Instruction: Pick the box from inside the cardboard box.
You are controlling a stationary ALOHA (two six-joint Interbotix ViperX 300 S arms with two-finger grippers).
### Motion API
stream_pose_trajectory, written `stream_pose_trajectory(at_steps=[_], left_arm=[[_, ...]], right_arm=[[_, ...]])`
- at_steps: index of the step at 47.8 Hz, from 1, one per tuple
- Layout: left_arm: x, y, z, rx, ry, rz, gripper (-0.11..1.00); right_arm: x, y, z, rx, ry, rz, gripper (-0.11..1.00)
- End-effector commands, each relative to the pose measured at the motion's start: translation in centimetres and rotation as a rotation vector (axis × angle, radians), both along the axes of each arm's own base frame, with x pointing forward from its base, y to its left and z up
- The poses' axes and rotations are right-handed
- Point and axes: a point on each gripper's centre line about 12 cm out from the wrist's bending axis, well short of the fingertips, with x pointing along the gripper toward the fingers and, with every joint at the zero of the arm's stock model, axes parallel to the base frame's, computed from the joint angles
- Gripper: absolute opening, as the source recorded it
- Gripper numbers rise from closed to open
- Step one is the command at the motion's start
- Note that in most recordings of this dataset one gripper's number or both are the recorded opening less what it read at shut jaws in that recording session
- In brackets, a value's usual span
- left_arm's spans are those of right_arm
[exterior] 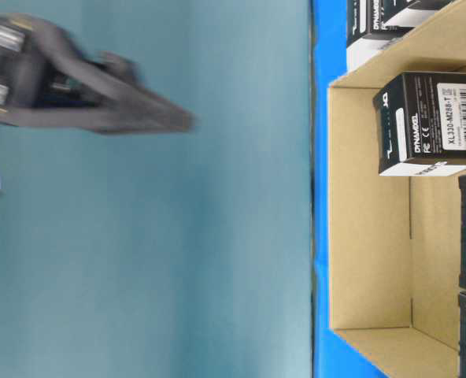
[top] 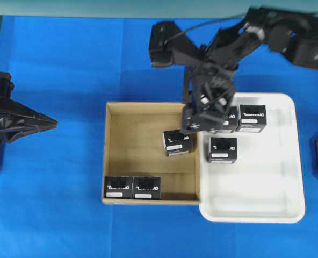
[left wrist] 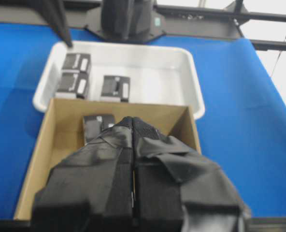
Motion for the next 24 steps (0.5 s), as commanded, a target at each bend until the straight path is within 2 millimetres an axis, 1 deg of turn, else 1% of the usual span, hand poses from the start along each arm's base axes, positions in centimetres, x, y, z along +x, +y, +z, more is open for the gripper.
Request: stream_pose_trajectory(at_steps=[1, 4, 8, 18, 23, 24], left_arm=[[0.2, 0.0, 1.2, 0.001, -0.034, -0.002, -0.07], [0.2, 0.0, 1.2, 0.001, -0.034, -0.002, -0.07], [0.2, 0.0, 1.3, 0.001, -0.035, -0.002, -0.07], [0.2, -0.1, 1.3, 0.001, -0.035, -0.003, -0.07], [0.2, -0.1, 1.3, -0.001, -0.035, -0.005, -0.07], [0.2, -0.1, 1.3, -0.001, -0.035, -0.005, -0.07]], right_arm=[[-0.4, 0.2, 2.5, -0.026, -0.005, 0.035, 0.99], [-0.6, 0.2, 3.6, -0.060, 0.009, 0.057, 0.99], [-0.7, -0.1, 4.0, -0.099, 0.035, 0.074, 0.99], [-0.7, -0.4, 3.4, -0.132, 0.069, 0.080, 0.99], [-0.4, -0.4, 2.8, -0.145, 0.062, 0.083, 0.99], [-0.2, -0.4, 2.4, -0.154, 0.061, 0.084, 0.99]])
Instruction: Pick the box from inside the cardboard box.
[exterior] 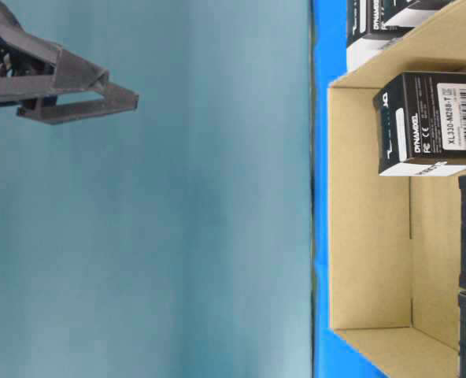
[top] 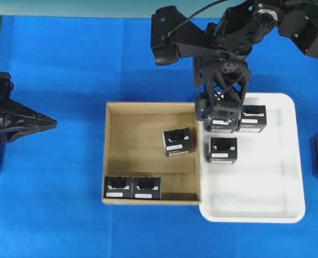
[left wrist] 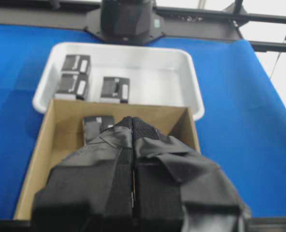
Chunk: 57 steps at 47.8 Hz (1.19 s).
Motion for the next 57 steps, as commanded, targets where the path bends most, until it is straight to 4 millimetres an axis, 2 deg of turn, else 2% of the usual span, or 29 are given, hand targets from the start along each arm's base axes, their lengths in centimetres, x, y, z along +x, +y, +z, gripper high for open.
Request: stream_pose_trajectory(at_steps=[1, 13, 20, 35, 57], left_arm=[[0.2, -0.1, 1.3, 0.001, -0.037, -0.003, -0.07], [0.2, -0.1, 1.7, 0.001, -0.046, -0.005, -0.07], [0.1, -0.1, 1.7, 0.001, -0.049, -0.006, -0.07], [0.1, -0.2, 1.8, 0.000, -0.054, -0.008, -0.07], [0.1, -0.2, 1.8, 0.001, -0.052, -0.008, -0.07]], right_arm=[[0.5, 0.2, -0.6, -0.022, -0.019, 0.008, 0.99], [1.4, 0.9, -7.6, -0.090, 0.060, 0.062, 0.99], [2.0, 1.2, -10.4, -0.098, 0.063, 0.061, 0.99], [3.1, 1.3, -13.7, -0.115, 0.025, 0.050, 0.99], [2.6, 3.1, -17.1, -0.142, 0.040, 0.092, 1.00]])
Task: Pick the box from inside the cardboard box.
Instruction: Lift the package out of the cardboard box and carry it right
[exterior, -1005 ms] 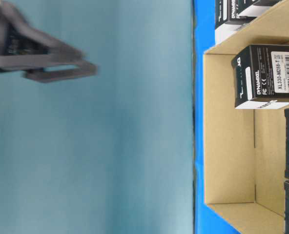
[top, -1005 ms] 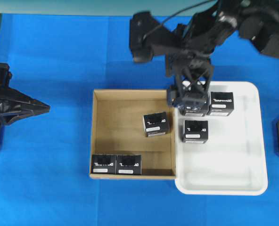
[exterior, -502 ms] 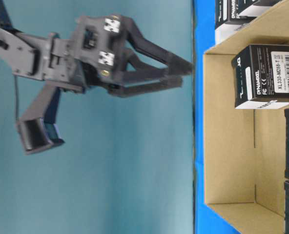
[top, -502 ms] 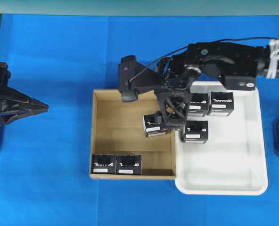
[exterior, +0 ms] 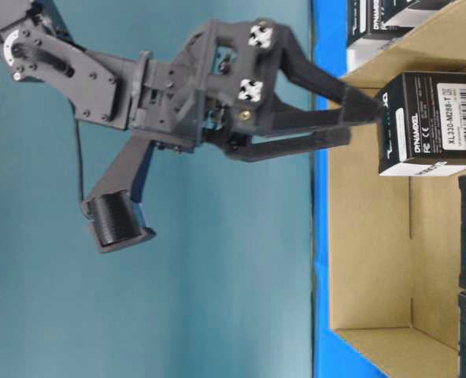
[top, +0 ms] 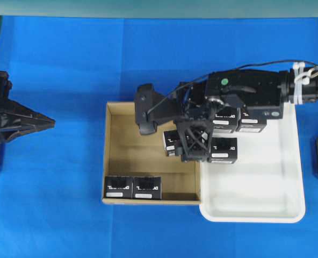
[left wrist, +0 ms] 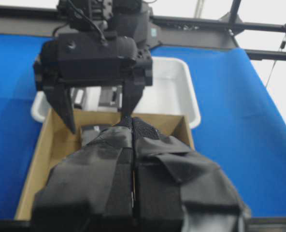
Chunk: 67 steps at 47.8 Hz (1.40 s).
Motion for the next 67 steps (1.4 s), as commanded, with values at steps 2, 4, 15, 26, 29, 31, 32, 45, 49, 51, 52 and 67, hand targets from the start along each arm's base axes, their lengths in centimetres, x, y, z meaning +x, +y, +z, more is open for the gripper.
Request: stream_pose_trajectory(at_steps=[2, 4, 15, 26, 29, 31, 32, 45, 49, 51, 52, 67], left_arm=[[0.2, 0.0, 1.1, 0.001, -0.029, -0.002, -0.07], [0.2, 0.0, 1.1, 0.001, -0.029, -0.002, -0.07], [0.2, -0.2, 1.1, -0.001, -0.029, -0.008, -0.07], [0.2, -0.3, 1.1, -0.001, -0.029, -0.014, -0.07], [0.2, -0.3, 1.1, -0.001, -0.029, -0.014, -0.07], [0.2, -0.3, 1.1, -0.001, -0.028, -0.014, -0.07], [0.2, -0.3, 1.1, -0.001, -0.028, -0.014, -0.07], [0.2, -0.3, 1.1, -0.001, -0.031, -0.014, -0.07], [0.2, -0.3, 1.2, -0.003, -0.034, -0.015, -0.07], [0.2, -0.3, 1.3, -0.003, -0.034, -0.015, -0.07], [0.2, -0.3, 1.2, -0.006, -0.032, -0.017, -0.07], [0.1, -0.3, 1.3, -0.012, -0.032, -0.016, -0.07]], right_arm=[[0.1, 0.0, -0.6, -0.029, -0.001, 0.012, 1.00], [0.2, 0.0, -0.6, -0.042, -0.012, 0.013, 1.00], [0.7, -0.2, -1.0, -0.056, -0.015, 0.017, 1.00], [0.7, 0.4, -2.7, -0.051, 0.025, 0.033, 1.00], [0.7, 0.4, -3.4, -0.051, 0.038, 0.034, 1.00], [0.8, 0.4, -3.7, -0.051, 0.040, 0.034, 1.00], [0.8, 0.3, -3.9, -0.051, 0.040, 0.032, 1.00], [1.0, 0.1, -4.5, -0.055, 0.026, 0.021, 1.00], [1.0, 0.1, -4.5, -0.053, 0.031, 0.018, 1.00], [0.9, 0.2, -4.5, -0.052, 0.032, 0.017, 0.99], [0.9, 0.2, -4.6, -0.052, 0.034, 0.016, 0.99], [1.0, 0.3, -4.0, -0.039, 0.035, -0.020, 0.66]])
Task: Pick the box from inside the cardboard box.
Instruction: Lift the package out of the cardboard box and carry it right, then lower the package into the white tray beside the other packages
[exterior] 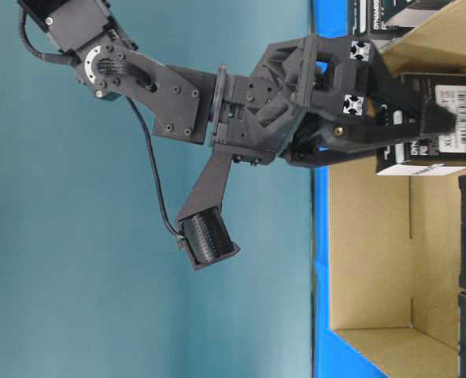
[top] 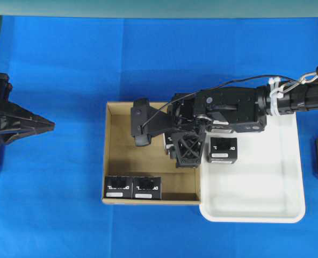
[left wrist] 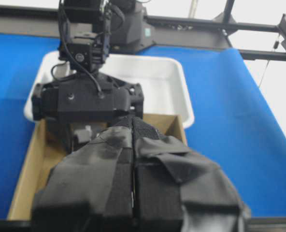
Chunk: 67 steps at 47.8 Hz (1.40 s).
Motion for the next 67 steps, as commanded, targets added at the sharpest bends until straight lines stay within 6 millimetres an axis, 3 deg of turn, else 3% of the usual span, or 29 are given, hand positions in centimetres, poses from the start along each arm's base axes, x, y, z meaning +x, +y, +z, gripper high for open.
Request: stream_pose_trajectory(at_steps=[1, 9, 14, 24, 31, 41, 53, 67], left_arm=[[0.1, 0.0, 1.3, -0.001, -0.032, 0.000, -0.07], [-0.2, 0.0, 1.7, 0.000, -0.049, 0.000, -0.07], [-0.2, 0.0, 1.6, -0.003, -0.047, 0.000, -0.07], [-0.2, 0.0, 1.8, -0.002, -0.052, -0.002, -0.07], [-0.2, 0.0, 1.7, -0.002, -0.051, -0.002, -0.07], [-0.2, 0.0, 1.8, 0.000, -0.054, -0.002, -0.07], [-0.2, 0.0, 2.0, -0.002, -0.057, -0.002, -0.07], [-0.2, 0.0, 1.9, -0.002, -0.055, 0.000, -0.07]], right_arm=[[0.2, 0.3, 0.5, 0.002, -0.005, 0.002, 0.62], [0.2, 0.3, 2.3, 0.005, -0.036, -0.002, 0.61], [0.6, 0.1, 4.9, 0.014, -0.063, -0.019, 0.61], [0.5, -0.8, 12.1, 0.035, -0.095, -0.079, 0.61], [-1.1, -1.1, 17.7, 0.041, -0.092, -0.085, 0.61], [-4.1, -0.9, 23.2, 0.044, -0.084, -0.076, 0.61], [-7.1, -0.8, 25.3, 0.045, -0.127, -0.107, 0.61], [-12.2, -1.4, 22.6, 0.045, -0.109, -0.165, 0.61]])
